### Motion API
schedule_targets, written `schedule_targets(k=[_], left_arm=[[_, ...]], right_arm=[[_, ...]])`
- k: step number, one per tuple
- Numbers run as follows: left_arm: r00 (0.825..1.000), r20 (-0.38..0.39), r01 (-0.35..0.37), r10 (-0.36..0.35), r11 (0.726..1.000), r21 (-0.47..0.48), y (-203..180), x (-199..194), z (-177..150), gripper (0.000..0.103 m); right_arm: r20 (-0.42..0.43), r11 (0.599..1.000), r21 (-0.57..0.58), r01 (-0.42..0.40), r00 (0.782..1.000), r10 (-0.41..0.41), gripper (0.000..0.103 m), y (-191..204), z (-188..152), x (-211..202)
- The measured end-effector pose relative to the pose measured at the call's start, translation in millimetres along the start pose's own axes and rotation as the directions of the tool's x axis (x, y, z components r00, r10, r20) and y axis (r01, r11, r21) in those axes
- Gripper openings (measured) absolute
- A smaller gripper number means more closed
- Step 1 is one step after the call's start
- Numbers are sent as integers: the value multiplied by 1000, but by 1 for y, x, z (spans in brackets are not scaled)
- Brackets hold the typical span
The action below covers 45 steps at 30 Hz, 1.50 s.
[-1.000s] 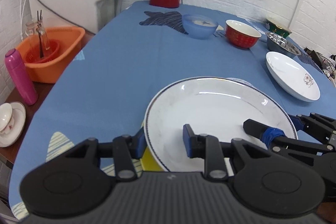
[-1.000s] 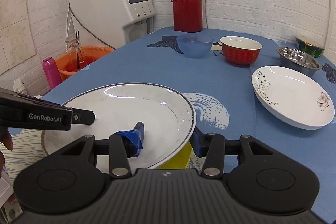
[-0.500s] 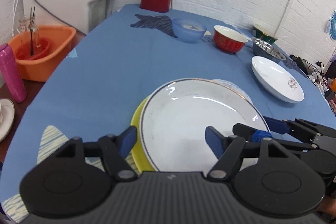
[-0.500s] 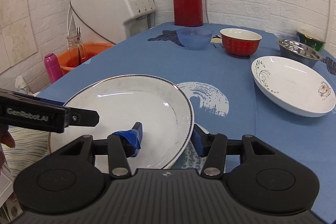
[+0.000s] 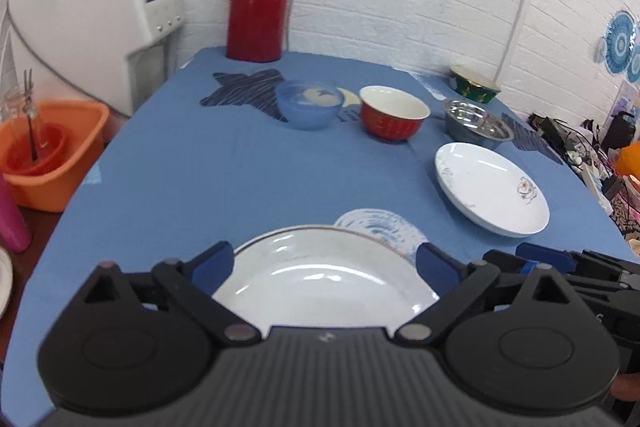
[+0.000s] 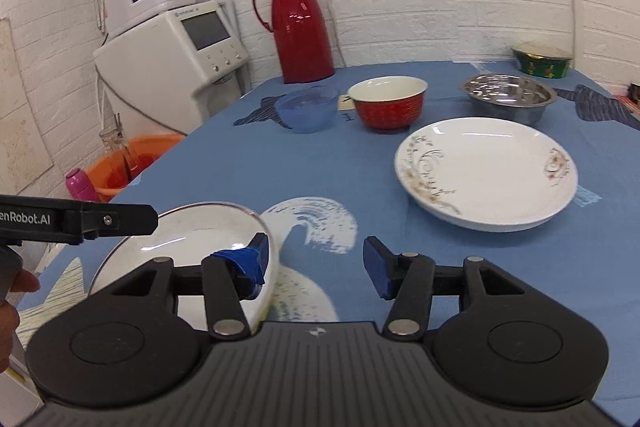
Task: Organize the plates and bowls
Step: 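Move both grippers to the floral white plate and close on its rim, then carry the floral plate with both grippers and lower it onto the stack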
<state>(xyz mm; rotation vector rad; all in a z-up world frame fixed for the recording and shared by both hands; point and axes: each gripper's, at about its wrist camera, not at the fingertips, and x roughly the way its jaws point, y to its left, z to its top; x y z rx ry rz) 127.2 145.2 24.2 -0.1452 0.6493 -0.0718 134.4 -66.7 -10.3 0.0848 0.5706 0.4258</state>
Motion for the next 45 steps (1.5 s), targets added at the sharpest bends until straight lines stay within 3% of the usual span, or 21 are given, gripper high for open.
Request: schedule_targets(k=[6,10,16,21,24,32,39,45], left_arm=[[991,-85,107,-103,993,46,-50,54,40,97],[974,-180,143,-136,989,25,-75,107,62,97],[930,-335,146,-149,989,-35,-98,186,77,97],[921,-372,121,-119,992,-18,-111,214,74,97],[925,-362,123,-112,992,5,-118,217,74,97],[936,-342,107,-85,993,47,-123,218,70,97],[942,-329,93,-65,993,71,-126,216,66,97],[943,-328,91,-58,992,86,-127,215,65,93]], right_arm=[[38,986,68,149,988,-152,40,-68,23,-24],[13,965,64,253,967,-254,42,-110,45,-9],[-119,967,54,251,963,-243,42,-158,64,52],[-193,969,24,246,952,-237,43,-170,66,82],[-212,973,14,229,952,-221,43,-171,65,89],[-166,983,-2,186,969,-183,49,-173,58,86],[-185,974,12,227,957,-221,53,-164,58,86],[-160,975,5,223,962,-219,56,-163,52,85]])
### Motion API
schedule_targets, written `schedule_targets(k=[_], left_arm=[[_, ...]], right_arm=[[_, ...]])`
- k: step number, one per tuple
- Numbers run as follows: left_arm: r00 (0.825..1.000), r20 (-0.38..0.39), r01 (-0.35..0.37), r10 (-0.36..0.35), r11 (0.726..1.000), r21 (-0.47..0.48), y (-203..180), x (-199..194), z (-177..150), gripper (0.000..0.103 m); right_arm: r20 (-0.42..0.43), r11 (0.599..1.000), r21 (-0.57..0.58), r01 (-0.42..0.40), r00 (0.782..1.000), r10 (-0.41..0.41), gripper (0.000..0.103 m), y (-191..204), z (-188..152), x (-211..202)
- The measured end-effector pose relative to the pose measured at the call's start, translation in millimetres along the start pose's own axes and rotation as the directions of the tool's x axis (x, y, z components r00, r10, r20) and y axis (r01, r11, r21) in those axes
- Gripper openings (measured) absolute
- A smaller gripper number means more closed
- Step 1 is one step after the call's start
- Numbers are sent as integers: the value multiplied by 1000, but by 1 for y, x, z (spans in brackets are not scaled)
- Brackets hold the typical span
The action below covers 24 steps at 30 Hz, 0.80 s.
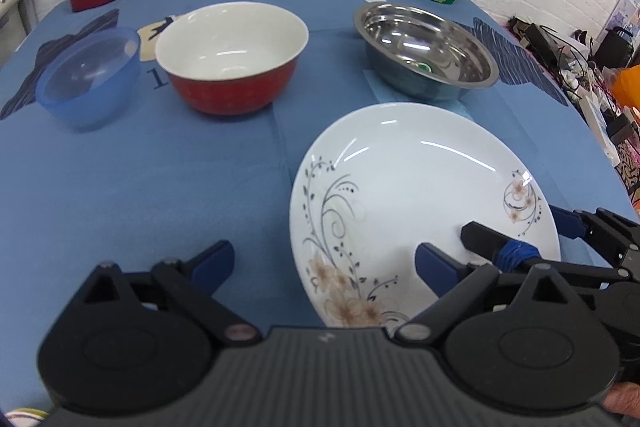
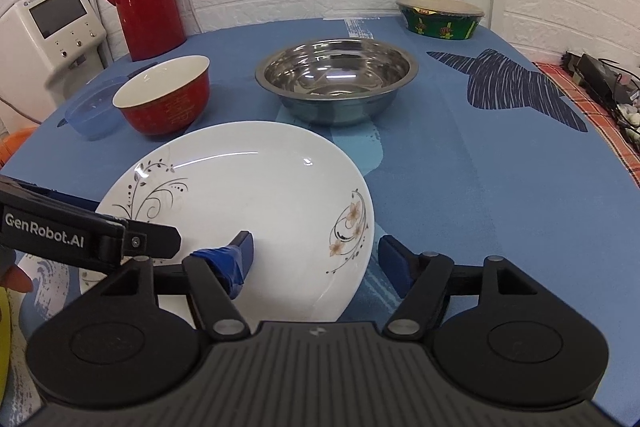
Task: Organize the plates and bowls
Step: 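Carry the floral plate with both grippers and lower it onto the stack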
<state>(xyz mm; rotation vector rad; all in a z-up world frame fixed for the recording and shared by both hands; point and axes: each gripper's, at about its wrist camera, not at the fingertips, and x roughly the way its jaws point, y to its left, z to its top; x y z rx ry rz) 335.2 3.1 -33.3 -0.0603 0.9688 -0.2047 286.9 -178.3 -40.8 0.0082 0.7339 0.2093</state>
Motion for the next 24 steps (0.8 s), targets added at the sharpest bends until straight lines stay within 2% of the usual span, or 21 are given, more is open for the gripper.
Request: schedule_targets(k=[2,3,4,5,7,8,9,11,17,24], left_arm=[[999,10,-38,38,999,31,-6,-1,-1,79],[1000,20,-16,15,999,43,-7,-3,-2,71],[1000,22,4,-5,999,51,-9,-5,-1,58],[1000,19,17,-18,998,56,-11,-6,0,48],[1000,20,11,-12,999,42,-10,-6,0,45],[1000,24,12,-13,999,33,-8,-7,0,41],[999,26,17,-18,1000,25,-7,-7,0,39],[999,23,22,-22,1000,22,-7,-7,1,36],[999,6,34,-34,999,6,-6,-13,-1,32],[997,71,31,-32,999,10,-1,-48,-8,31]], right_arm=[[10,1000,-9,-11,1000,11,58,0,-2,0],[12,1000,-14,-16,1000,17,55,0,-2,0],[10,999,-26,-29,1000,30,52,1,-2,-1],[8,998,-41,-47,999,48,50,4,-3,-2],[29,998,-53,-42,999,43,44,5,-5,-4],[46,998,-46,-41,998,44,36,2,-7,-5],[60,998,-43,-40,997,42,28,-1,-9,-6],[79,999,-34,-42,996,45,23,-6,-11,-8],[81,1000,-7,-28,996,28,24,-2,-11,-11],[122,1000,-22,-13,992,16,24,12,-8,-34]])
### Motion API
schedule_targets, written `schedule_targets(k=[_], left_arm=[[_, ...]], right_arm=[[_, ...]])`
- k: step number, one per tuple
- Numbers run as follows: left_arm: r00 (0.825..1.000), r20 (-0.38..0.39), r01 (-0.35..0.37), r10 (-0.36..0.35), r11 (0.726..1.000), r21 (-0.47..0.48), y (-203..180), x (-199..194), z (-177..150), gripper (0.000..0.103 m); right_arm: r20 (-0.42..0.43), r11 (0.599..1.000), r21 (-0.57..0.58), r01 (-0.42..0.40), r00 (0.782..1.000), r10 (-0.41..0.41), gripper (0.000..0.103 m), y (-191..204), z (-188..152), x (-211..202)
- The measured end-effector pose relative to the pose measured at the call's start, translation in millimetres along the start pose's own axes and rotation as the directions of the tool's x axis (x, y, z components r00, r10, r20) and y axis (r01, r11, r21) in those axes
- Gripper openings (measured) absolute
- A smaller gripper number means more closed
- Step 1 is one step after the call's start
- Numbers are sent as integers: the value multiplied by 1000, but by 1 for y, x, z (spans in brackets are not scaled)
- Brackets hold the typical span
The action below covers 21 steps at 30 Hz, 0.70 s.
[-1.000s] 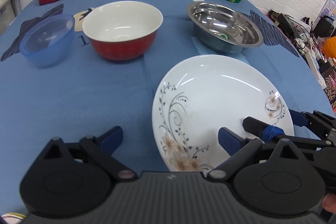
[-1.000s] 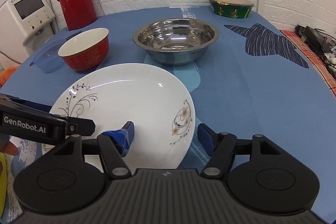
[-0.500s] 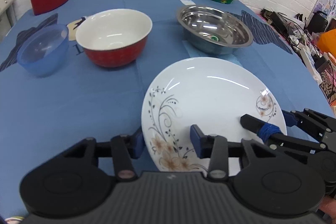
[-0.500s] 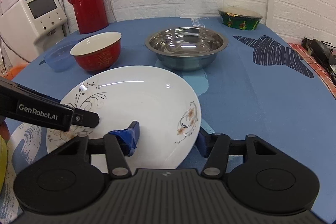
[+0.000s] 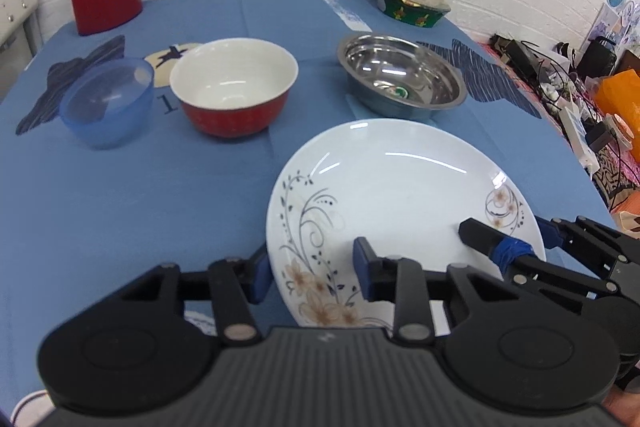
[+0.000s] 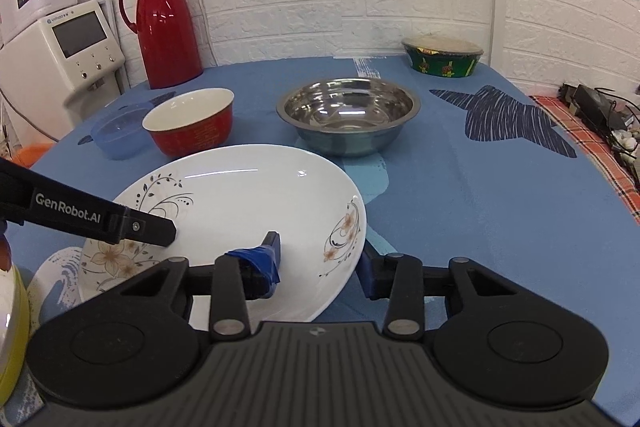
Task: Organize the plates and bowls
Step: 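Carry the floral plate with both grippers and lower it onto the stack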
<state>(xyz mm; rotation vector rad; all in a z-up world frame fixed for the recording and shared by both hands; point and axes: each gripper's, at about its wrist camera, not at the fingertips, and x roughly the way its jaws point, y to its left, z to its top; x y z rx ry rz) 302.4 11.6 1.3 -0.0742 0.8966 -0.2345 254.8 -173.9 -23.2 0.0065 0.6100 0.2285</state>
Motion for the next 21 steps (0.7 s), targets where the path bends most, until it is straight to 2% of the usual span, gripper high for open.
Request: schedule_targets(k=[6,11,16,21], left_arm=[[998,61,-25,27,999,-31,25,-60,-29,31],[991,84,-101,108,991,-85,66,-114,-74,31],[975,76,-196,207,972,-133,105,-153,-123,31],[972,61,-212,228,957,-197,136,-169,-159,31]], right_arm=[[51,999,-38,-33,998,35,24,34,-1,-35],[78,990,-80,-115,990,121,25,84,-16,-62],[48,968,-89,-236,969,241,25,140,-36,-67],[4,947,-125,-296,954,299,25,184,-53,-69]])
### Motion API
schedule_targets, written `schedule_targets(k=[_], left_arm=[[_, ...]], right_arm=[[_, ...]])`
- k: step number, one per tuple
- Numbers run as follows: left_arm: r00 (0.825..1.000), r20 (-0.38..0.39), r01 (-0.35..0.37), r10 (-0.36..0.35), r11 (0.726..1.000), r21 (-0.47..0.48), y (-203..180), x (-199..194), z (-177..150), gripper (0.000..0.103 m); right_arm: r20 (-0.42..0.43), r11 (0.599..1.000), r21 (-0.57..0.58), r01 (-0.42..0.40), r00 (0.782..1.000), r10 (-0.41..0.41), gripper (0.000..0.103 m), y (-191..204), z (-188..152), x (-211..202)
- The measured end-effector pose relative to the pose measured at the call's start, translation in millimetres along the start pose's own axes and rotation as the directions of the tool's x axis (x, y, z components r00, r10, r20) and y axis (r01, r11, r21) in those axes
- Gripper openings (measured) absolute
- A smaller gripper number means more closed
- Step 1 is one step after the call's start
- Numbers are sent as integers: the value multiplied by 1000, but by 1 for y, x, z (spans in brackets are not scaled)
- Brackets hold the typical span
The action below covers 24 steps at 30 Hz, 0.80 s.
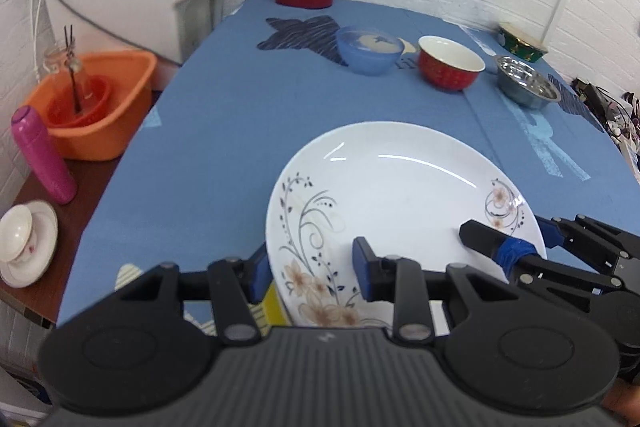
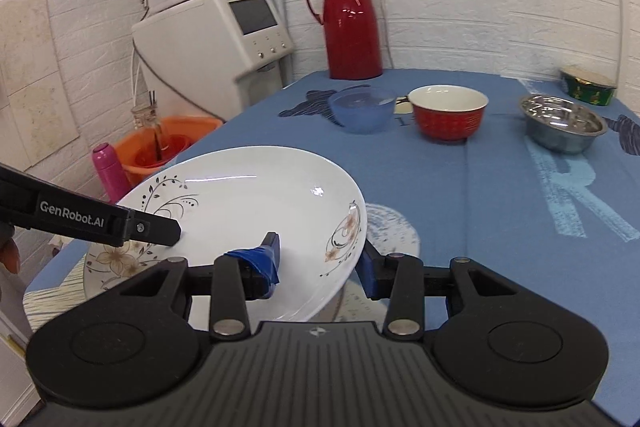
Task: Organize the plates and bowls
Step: 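Carry the floral plate with both grippers and lower it onto the stack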
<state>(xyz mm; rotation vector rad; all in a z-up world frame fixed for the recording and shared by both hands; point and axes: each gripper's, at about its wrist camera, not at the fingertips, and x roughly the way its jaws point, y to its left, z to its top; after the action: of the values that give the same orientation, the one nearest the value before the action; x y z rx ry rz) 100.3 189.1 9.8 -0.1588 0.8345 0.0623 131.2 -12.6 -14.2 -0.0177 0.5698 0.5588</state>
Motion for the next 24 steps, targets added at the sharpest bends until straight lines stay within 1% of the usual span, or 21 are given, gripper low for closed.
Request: schedule_targets(k=[2,5,8,10,14,15,16,18,20,24], left_arm=[[1000,1,9,-9,1000,-12,8,0,-7,31],[1000,-12,29,-29,999,-28,14,6,-14,31],[999,-7,48,-48,999,-18,13,12,-19,31],[999,9,42,-42,999,-10,11,12,-20,31],[998,21,65,-65,998,-6,15,15,-20,31],[998,22,66,-66,998,5,15,15,-20,33],[998,25,53,-53,998,16,13,15,-20,38],[998,47,32,-34,999,44,10,13,-20,40],[998,60,10,-14,998,66,6,10,-20,54],[996,83,6,-12,997,77,2,5,-17,56]], right_arm=[[-9,1000,-12,-5,1000,4,25,11,-3,1],[-17,999,-41,11,1000,-12,25,21,-9,3],[-35,999,-24,23,999,-24,25,19,-13,6],[-37,999,-20,33,999,-34,26,18,-16,5],[-37,1000,-10,20,999,-20,29,17,-17,5],[-33,1000,-9,22,999,-23,29,18,-18,4],[-24,1000,-5,25,999,-26,29,18,-18,3],[-5,998,-21,54,999,-54,30,22,-18,2],[-6,995,-58,78,997,-78,31,27,-18,3],[-10,990,-107,93,995,-95,31,30,-18,4]])
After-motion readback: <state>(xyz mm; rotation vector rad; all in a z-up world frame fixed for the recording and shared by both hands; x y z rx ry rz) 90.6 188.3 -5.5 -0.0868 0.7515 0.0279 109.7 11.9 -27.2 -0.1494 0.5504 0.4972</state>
